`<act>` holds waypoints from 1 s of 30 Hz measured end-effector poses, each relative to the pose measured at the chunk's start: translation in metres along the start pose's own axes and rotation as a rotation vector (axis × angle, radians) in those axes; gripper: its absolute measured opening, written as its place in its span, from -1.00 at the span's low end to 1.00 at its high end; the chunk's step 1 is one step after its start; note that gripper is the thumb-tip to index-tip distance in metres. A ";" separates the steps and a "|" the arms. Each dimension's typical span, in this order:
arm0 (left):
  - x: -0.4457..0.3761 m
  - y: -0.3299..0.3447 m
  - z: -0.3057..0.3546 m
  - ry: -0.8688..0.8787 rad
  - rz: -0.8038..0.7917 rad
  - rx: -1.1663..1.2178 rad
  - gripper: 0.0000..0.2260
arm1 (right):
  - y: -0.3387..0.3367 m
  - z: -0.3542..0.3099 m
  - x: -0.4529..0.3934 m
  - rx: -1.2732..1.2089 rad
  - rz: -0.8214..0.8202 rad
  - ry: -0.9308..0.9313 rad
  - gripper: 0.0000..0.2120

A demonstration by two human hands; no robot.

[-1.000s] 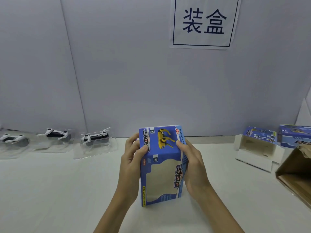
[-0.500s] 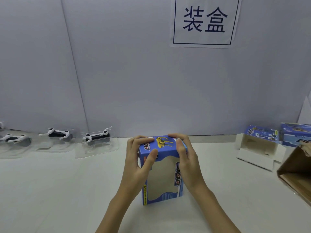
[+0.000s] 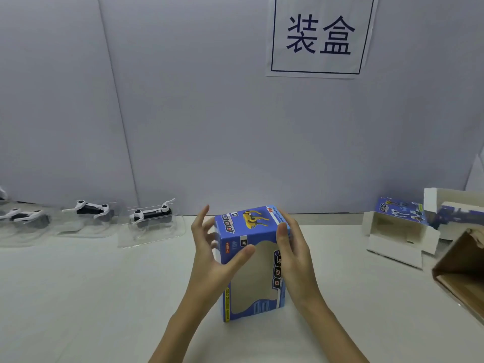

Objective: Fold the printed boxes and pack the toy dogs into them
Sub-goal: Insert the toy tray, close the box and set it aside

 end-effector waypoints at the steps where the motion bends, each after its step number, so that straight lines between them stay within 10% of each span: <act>1: -0.001 -0.002 -0.004 -0.034 0.004 0.021 -0.09 | -0.002 0.000 0.000 -0.003 0.021 -0.004 -0.51; 6: -0.006 -0.016 -0.002 -0.009 0.084 -0.058 -0.36 | 0.001 -0.001 -0.002 -0.137 -0.073 0.019 -0.62; 24: 0.002 0.004 0.010 0.360 -0.175 -0.359 -0.24 | -0.018 0.011 -0.014 -0.423 -0.134 0.245 -0.66; 30: -0.005 -0.018 0.004 0.276 0.031 -0.227 -0.23 | -0.025 0.000 -0.015 -0.399 -0.140 0.129 -0.66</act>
Point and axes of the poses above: each hand's wrist, its own x-axis away from the middle knuckle, its own y-axis out of the palm, z = x × y, the point moved 8 cm from there along -x, towards the middle knuckle, and after that the axes turned 9 degrees about x, right-handed, at the moved point
